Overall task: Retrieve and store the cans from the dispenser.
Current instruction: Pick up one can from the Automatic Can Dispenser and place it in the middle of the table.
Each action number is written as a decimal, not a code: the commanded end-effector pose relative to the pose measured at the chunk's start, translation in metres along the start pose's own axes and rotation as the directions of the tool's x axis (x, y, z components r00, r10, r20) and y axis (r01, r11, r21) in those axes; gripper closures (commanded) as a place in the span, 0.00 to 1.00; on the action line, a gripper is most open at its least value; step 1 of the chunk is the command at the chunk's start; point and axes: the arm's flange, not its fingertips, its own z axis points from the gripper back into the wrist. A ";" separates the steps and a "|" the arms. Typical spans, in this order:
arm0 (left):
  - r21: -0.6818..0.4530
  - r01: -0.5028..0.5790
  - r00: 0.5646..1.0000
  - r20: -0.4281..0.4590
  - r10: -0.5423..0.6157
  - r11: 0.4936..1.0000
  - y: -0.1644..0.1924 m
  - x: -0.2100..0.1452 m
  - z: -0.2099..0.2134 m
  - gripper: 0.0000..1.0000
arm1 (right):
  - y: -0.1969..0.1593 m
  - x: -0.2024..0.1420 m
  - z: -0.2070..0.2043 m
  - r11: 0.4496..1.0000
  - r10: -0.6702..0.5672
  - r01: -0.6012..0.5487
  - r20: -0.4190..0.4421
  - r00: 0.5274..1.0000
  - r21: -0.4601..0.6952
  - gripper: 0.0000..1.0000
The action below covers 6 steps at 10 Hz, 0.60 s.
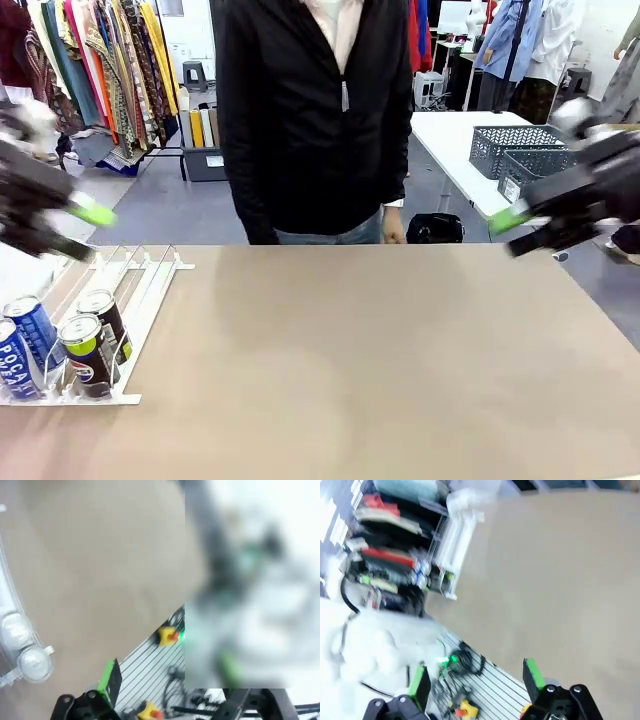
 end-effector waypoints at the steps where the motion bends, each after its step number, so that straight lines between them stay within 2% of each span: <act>1: -0.195 -0.086 0.915 0.374 0.155 0.977 0.073 -0.042 0.086 0.00 | -0.056 -0.051 0.056 0.991 -0.076 0.044 0.258 0.963 0.128 0.00; 2: -0.256 -0.139 0.838 0.484 0.251 0.957 0.101 -0.070 0.114 0.00 | -0.081 -0.073 0.077 0.978 -0.154 0.095 0.334 0.930 0.188 0.00; 3: -0.300 -0.200 0.762 0.550 0.341 0.933 0.121 -0.093 0.128 0.00 | -0.102 -0.096 0.094 0.964 -0.224 0.138 0.422 0.878 0.225 0.00; 4: -0.318 -0.234 0.710 0.590 0.385 0.919 0.134 -0.107 0.135 0.00 | -0.118 -0.114 0.102 0.950 -0.274 0.155 0.484 0.831 0.271 0.00; 5: -0.311 -0.246 0.696 0.602 0.390 0.918 0.140 -0.110 0.135 0.00 | -0.130 -0.121 0.101 0.942 -0.310 0.189 0.496 0.811 0.279 0.00; 6: -0.274 -0.267 0.699 0.605 0.381 0.924 0.143 -0.105 0.129 0.00 | -0.139 -0.115 0.094 0.938 -0.315 0.195 0.470 0.824 0.286 0.00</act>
